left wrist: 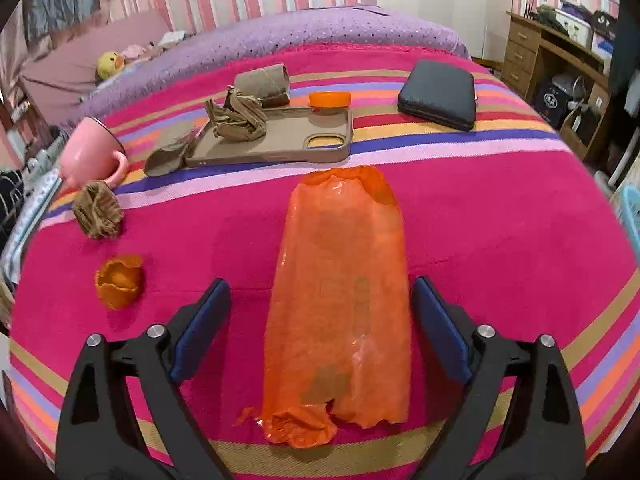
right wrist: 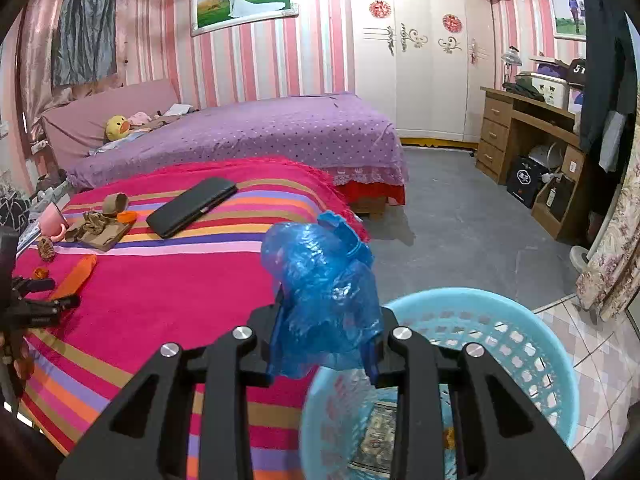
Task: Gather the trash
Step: 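Carry the mesh bag and blue bag to the blue basket and release both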
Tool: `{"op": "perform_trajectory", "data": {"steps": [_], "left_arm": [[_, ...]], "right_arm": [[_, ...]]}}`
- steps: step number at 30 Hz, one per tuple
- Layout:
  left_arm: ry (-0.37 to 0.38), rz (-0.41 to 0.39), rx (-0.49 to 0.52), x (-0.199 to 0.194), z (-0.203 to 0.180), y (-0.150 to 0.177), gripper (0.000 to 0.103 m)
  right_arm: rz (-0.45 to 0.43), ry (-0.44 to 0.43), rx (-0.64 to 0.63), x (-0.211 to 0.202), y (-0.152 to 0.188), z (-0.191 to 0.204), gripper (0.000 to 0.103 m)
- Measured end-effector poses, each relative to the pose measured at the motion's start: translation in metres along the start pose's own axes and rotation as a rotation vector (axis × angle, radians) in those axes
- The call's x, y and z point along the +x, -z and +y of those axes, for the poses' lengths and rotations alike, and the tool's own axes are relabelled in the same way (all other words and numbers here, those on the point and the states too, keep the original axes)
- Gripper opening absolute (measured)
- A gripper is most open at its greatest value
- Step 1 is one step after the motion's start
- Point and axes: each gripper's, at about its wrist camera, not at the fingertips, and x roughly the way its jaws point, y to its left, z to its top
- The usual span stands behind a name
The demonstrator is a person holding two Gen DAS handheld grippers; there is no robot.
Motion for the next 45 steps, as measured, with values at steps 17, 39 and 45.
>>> {"op": "perform_trajectory", "data": {"steps": [17, 39, 45], "left_arm": [[0.069, -0.19, 0.076, -0.057, -0.104, -0.021, 0.004], [0.359, -0.176, 0.286, -0.057, -0.381, -0.017, 0.005], [0.329, -0.174, 0.293, -0.05, -0.38, -0.014, 0.058]], "right_arm": [[-0.044, 0.061, 0.078, -0.02, 0.011, -0.057, 0.031], [-0.006, 0.242, 0.209, -0.036, 0.05, -0.166, 0.031], [-0.006, 0.246, 0.21, -0.036, 0.054, -0.171, 0.031]]}}
